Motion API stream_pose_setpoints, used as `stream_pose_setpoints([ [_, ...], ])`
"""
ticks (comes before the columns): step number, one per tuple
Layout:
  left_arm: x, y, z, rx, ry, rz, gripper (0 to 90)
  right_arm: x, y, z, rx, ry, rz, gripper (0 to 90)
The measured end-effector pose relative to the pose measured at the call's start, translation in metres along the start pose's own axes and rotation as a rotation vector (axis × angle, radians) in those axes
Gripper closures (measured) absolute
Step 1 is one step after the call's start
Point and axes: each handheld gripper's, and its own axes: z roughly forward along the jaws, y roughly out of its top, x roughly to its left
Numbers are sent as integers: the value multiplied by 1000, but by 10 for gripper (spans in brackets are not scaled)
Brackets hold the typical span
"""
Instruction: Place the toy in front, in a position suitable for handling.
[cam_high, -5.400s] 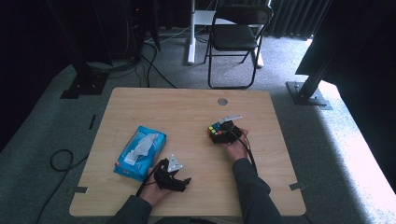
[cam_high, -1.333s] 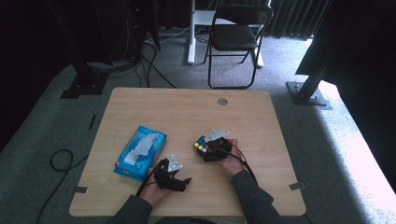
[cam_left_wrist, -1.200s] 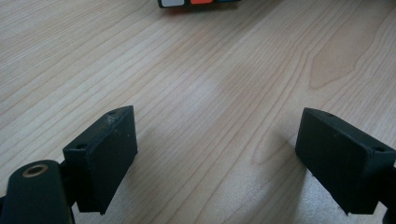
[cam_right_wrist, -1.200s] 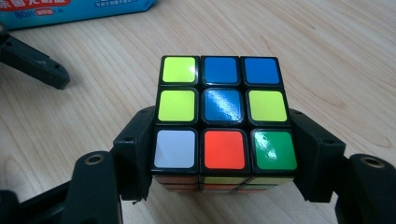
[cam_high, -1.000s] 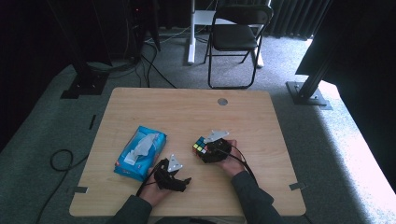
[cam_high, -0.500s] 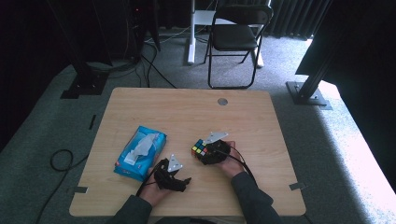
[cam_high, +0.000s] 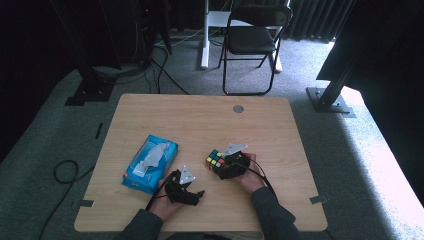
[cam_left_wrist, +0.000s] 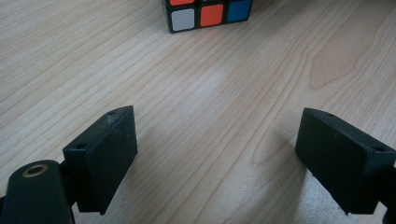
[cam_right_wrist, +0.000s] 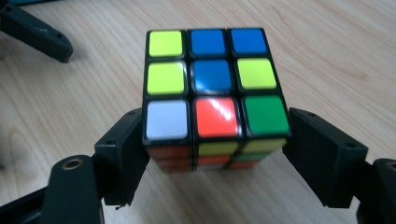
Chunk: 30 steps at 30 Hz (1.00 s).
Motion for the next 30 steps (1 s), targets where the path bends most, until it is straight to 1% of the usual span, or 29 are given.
stream_pose_setpoints([
  [7,0,0,0,0,0,0,129,-3,-10,-7,-7,2,23,264],
  [9,0,0,0,0,0,0,129,-5,-12,-8,-16,1,23,291],
  [15,-1,0,0,0,8,-8,130,-7,-23,-13,-15,3,41,339],
  [18,-1,0,0,0,11,-10,130,-8,-28,-16,-15,7,48,377],
  [21,-1,0,-1,0,11,-10,130,-9,-32,-17,-9,-3,52,383],
  [23,-1,-1,-1,-1,10,-8,132,-11,-36,-17,-11,-15,67,388],
  [26,0,-1,-3,-4,22,-21,179,-12,-40,-18,-11,-24,79,388],
  [30,2,-1,-5,-5,33,-36,259,-14,-46,-17,1,-37,82,385],
])
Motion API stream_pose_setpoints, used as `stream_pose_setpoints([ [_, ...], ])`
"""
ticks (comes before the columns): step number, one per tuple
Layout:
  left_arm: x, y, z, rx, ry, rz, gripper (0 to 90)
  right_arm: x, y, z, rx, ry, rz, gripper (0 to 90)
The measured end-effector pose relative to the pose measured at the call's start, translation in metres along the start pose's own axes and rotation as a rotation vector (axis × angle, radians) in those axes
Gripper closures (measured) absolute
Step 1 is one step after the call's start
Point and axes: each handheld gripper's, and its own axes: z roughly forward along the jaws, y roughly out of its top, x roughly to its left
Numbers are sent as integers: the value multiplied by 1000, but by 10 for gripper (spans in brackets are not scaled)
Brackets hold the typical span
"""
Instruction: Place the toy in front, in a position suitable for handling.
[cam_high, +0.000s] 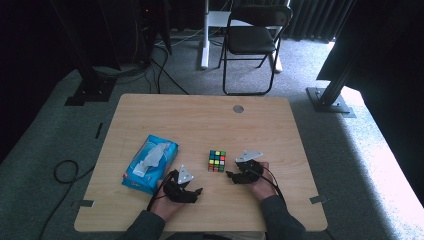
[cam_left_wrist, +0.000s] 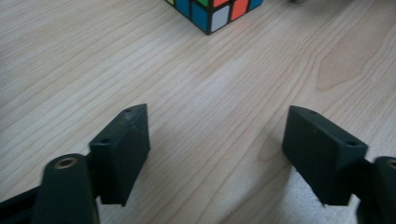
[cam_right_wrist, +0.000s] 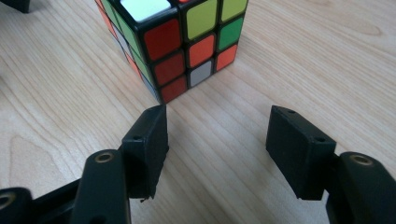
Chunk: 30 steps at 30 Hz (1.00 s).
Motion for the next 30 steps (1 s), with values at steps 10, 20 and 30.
stream_pose_setpoints([
  [10,3,2,-4,26,11,-24,405,-1,-4,1,-28,-8,14,358],
  [20,1,5,-7,68,8,-3,428,0,-7,2,-62,-22,28,347],
  [30,0,10,-12,60,9,6,427,2,-8,2,-58,-49,54,307],
])
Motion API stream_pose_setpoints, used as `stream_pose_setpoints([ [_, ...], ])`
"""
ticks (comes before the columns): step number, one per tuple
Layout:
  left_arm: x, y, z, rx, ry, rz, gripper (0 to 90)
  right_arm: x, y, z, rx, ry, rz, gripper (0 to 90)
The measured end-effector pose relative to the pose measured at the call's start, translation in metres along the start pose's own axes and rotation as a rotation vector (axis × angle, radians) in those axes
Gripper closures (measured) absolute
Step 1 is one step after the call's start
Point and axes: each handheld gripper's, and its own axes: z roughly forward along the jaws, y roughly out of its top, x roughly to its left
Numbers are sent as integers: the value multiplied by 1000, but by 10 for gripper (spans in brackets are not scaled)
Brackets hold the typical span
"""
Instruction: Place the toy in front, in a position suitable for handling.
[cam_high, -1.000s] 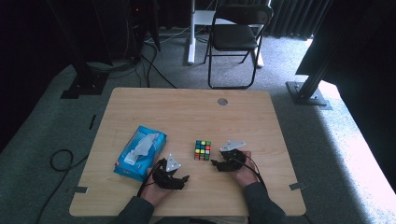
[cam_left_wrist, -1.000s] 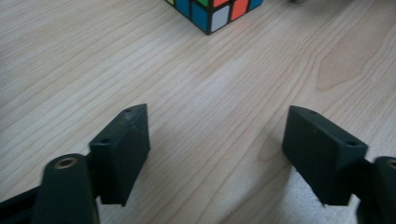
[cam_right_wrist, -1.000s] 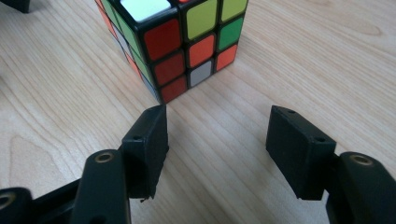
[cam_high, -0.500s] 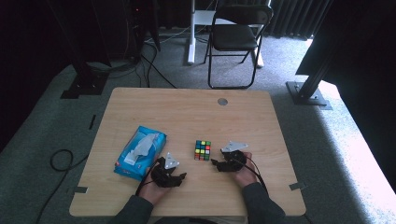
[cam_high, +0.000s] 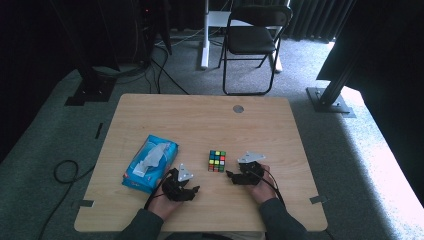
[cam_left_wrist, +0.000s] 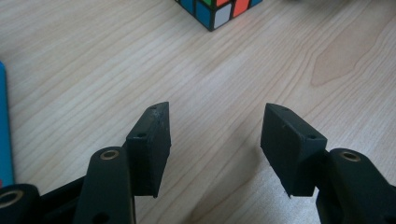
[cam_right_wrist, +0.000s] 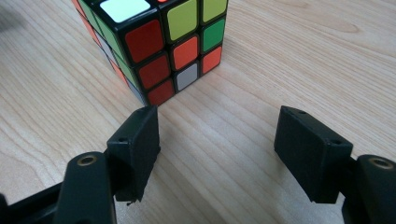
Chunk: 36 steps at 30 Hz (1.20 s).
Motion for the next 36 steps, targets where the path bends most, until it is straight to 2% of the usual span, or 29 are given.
stream_pose_setpoints([
  [28,-2,14,-26,-41,21,6,408,3,-3,-4,-3,-28,29,328],
  [36,0,15,-29,-25,42,0,408,3,-3,-4,-3,-28,29,327],
])
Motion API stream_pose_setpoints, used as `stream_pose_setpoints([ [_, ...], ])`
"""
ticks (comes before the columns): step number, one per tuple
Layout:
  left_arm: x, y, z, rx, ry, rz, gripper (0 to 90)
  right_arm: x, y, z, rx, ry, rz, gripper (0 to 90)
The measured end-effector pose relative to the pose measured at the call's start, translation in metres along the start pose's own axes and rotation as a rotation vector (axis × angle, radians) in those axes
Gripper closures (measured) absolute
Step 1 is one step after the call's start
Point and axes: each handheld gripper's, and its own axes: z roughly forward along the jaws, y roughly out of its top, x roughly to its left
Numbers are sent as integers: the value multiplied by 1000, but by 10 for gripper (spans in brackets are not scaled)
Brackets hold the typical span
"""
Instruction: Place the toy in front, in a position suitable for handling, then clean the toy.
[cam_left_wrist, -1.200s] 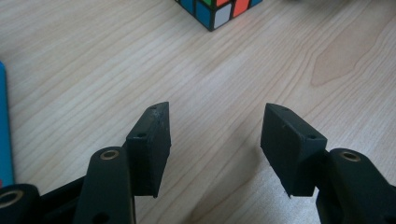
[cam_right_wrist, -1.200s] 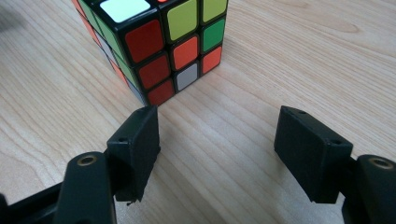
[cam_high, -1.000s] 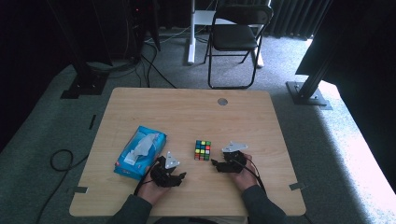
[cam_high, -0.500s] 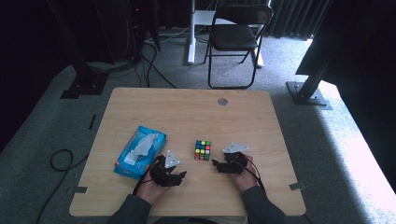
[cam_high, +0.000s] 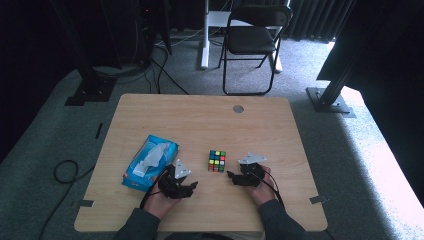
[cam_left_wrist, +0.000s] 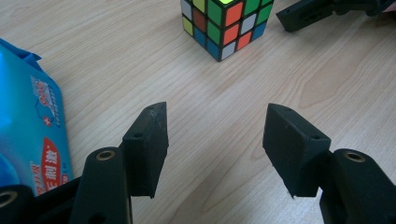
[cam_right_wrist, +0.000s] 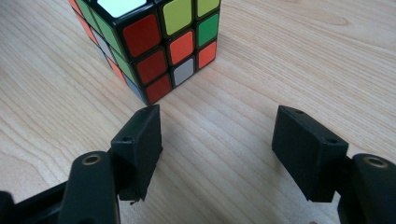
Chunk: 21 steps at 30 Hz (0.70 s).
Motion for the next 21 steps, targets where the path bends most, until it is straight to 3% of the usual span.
stream_pose_setpoints([
  [21,5,2,-10,-12,24,4,389,0,0,0,0,0,0,327],
])
